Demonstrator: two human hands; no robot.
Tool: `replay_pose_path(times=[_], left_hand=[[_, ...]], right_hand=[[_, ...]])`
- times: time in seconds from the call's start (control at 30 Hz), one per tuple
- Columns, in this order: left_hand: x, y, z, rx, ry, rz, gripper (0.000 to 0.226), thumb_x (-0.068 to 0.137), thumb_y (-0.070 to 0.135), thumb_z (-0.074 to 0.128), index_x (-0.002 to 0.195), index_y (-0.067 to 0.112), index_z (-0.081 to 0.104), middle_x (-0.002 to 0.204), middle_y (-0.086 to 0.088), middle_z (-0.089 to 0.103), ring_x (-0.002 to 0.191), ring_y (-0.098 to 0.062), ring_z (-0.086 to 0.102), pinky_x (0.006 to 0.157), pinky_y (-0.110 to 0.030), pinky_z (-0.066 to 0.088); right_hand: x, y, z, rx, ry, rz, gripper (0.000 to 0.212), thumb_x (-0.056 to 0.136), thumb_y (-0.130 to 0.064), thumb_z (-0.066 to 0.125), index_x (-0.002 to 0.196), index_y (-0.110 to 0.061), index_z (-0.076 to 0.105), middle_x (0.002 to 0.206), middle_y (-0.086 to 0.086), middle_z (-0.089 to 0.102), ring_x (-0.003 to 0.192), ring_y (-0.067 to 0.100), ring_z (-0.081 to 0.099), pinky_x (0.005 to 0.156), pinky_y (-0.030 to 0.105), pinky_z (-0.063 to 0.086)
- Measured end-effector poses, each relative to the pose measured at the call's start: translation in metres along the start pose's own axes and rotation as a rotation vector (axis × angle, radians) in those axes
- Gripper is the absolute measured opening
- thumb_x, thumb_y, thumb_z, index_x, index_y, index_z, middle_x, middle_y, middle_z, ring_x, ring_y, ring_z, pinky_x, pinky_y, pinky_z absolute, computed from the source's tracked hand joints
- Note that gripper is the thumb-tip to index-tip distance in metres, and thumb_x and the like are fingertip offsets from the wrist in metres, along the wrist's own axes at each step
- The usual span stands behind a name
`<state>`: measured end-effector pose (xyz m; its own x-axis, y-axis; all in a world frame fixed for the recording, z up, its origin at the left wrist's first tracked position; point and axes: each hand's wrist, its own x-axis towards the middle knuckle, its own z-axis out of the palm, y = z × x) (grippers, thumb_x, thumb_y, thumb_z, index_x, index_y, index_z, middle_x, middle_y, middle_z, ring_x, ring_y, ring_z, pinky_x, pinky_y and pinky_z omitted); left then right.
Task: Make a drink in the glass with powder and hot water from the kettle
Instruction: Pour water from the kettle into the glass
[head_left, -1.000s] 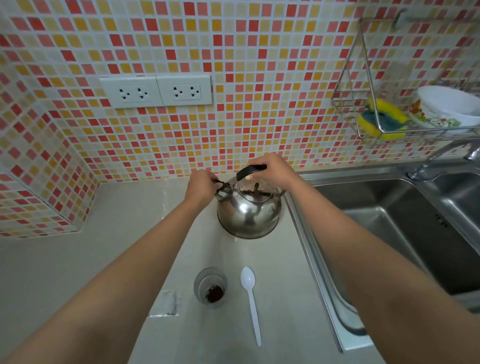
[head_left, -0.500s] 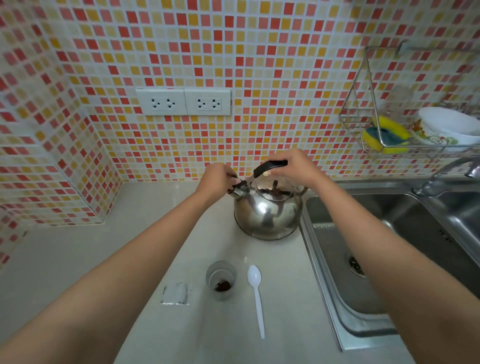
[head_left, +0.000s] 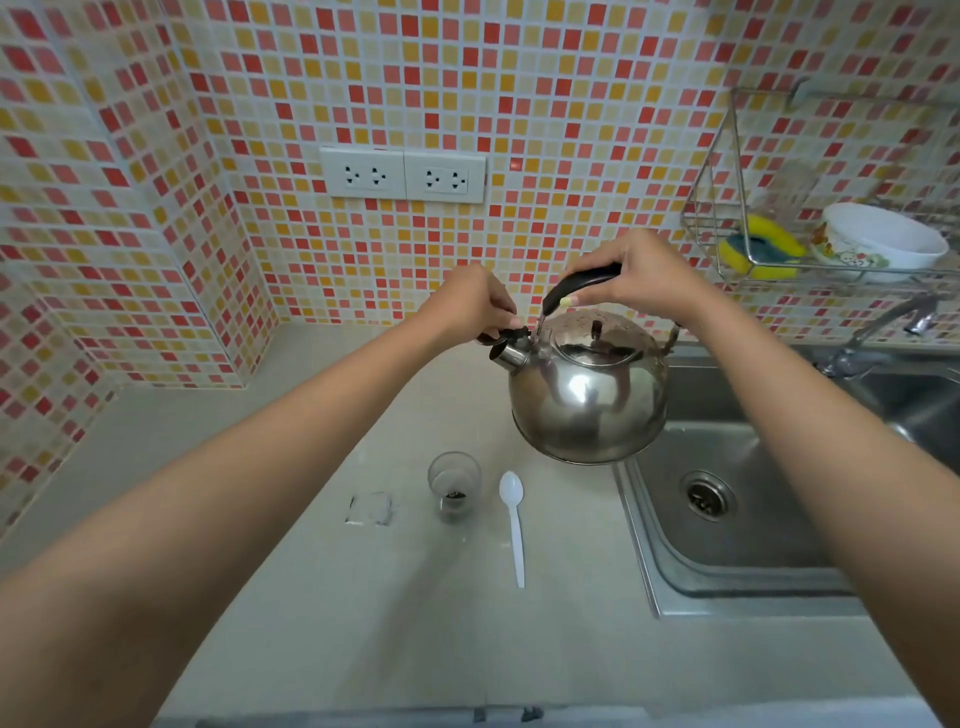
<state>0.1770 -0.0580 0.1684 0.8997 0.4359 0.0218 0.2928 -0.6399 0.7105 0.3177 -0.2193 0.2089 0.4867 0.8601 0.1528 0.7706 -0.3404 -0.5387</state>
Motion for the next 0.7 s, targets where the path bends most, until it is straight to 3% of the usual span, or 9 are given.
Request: replay_pose_path(times=[0.13,0.3,0.5,0.6,0.7], left_hand=[[-0.026,-0.003,0.007,0.011,-0.072,-0.044,0.02,0.083,0.013,0.071,0.1,0.001,0.074,0.089,-0.013,0.072,0.074,-0.019,0.067,0.065,-0.021,0.054],[-0.053,-0.017,0.021,0.008,-0.135,-0.09,0.022,0.081,0.01,0.073,0.099,-0.001,0.074,0.091,-0.021,0.074,0.073,-0.023,0.067,0.078,-0.033,0.056],[-0.074,-0.031,0.033,0.005,-0.174,-0.151,0.023,0.078,0.011,0.076,0.098,-0.002,0.074,0.09,-0.022,0.074,0.068,-0.02,0.065,0.064,-0.022,0.051],[-0.079,-0.035,0.036,0.022,-0.185,-0.162,0.024,0.078,0.011,0.076,0.099,-0.001,0.074,0.091,-0.021,0.074,0.06,-0.014,0.062,0.057,-0.017,0.048],[-0.082,-0.039,0.037,0.032,-0.187,-0.176,0.025,0.078,0.012,0.076,0.099,-0.001,0.074,0.091,-0.021,0.075,0.059,-0.014,0.062,0.056,-0.016,0.047]], right_hand=[[-0.019,-0.011,0.011,-0.043,-0.066,-0.005,0.031,0.07,-0.032,0.081,0.1,-0.031,0.075,0.102,-0.007,0.075,0.085,0.003,0.065,0.076,0.03,0.051],[-0.039,-0.024,0.031,-0.142,-0.154,-0.025,0.032,0.07,-0.035,0.08,0.101,-0.031,0.074,0.101,-0.01,0.075,0.093,0.011,0.066,0.087,0.039,0.053],[-0.05,-0.031,0.051,-0.196,-0.219,-0.055,0.032,0.071,-0.034,0.079,0.102,-0.031,0.074,0.101,-0.01,0.074,0.089,0.008,0.063,0.076,0.028,0.048],[-0.051,-0.035,0.059,-0.229,-0.256,-0.064,0.032,0.072,-0.035,0.079,0.103,-0.031,0.074,0.103,-0.01,0.074,0.091,0.011,0.065,0.082,0.034,0.053],[-0.051,-0.039,0.063,-0.245,-0.273,-0.09,0.028,0.073,-0.034,0.078,0.1,-0.032,0.075,0.097,-0.012,0.075,0.086,0.011,0.067,0.078,0.038,0.055]])
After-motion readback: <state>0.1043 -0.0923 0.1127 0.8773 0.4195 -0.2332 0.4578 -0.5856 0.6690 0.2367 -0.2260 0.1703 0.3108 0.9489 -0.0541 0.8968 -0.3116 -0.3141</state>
